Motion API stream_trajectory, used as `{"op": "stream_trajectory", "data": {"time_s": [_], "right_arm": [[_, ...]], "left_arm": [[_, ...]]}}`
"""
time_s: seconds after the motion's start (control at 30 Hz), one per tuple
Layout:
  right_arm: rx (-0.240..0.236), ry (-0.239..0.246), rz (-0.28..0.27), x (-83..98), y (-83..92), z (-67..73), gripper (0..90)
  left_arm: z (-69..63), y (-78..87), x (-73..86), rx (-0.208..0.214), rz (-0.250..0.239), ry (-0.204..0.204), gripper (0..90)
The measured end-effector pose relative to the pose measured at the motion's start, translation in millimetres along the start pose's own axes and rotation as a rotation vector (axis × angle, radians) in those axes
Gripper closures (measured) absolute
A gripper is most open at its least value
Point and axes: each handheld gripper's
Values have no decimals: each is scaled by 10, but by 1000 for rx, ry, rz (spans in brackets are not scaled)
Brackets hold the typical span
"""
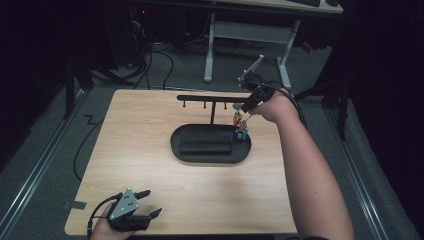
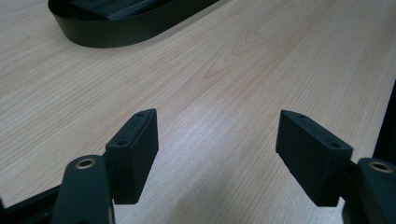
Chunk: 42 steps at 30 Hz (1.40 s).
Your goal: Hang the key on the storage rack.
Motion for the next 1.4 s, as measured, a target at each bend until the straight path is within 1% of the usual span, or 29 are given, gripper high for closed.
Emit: {"op": "stream_trajectory", "data": {"time_s": [0.07,0.13,0.2,0.23,0.27,0.3,0.4,0.47,0.5,0.53,0.6,0.63,0.73,0.83,0.87,0.9,1.03,1.1,1.23,1.33,1.4], "right_arm": [[6,-11,-17,81,11,39,514],[16,-2,-42,189,22,85,479],[29,-13,-72,301,26,127,473],[45,-23,-87,357,18,161,460],[56,-14,-100,424,5,180,455],[55,-24,-107,477,-4,197,455],[46,-15,-126,609,-38,242,432],[41,-18,-142,686,-61,280,412],[38,-29,-151,722,-72,305,399],[37,-20,-162,756,-84,323,383],[36,-19,-175,824,-108,381,348],[39,-10,-192,867,-127,397,336],[46,-46,-229,972,-163,456,315],[28,-63,-256,1067,-193,503,298],[37,-51,-270,1102,-203,519,290],[49,-57,-282,1137,-212,542,278],[60,-75,-322,1307,-281,615,250],[60,-75,-333,1387,-321,648,231],[67,-76,-374,1593,-409,744,208],[58,-86,-428,1773,-492,835,200],[67,-87,-471,1905,-563,913,204]], "left_arm": [[-9,1,0,-1,-2,0,304],[-15,5,0,-3,-2,0,304],[-19,8,0,-3,0,1,304],[-22,6,1,-5,-1,3,304],[-23,4,1,-5,0,4,304],[-23,4,0,-4,3,4,304],[-23,-3,-2,-6,6,1,304],[-22,-10,-3,-9,6,2,304],[-21,-12,-4,-8,10,1,304],[-22,-17,-4,-9,9,1,303],[-24,-27,-4,-9,11,2,303],[-26,-30,-4,-10,11,2,303],[-29,-34,-7,-9,16,-1,303],[-37,-36,-10,-9,15,-5,303],[-42,-35,-11,-9,11,-7,303],[-47,-34,-13,-9,10,-10,303],[-57,-37,-13,-10,13,-16,303],[-57,-37,-11,-10,14,-15,303],[-52,-42,-7,-9,17,-13,301],[-49,-47,-7,-7,19,-13,300],[-50,-51,-6,-8,20,-12,300]]}}
Point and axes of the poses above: each handheld gripper's, and its own axes: y roughly backward along the jaws, x roughly out of its underside, z roughly to its left, and after that the axes turned 3 degrees about y, right-handed
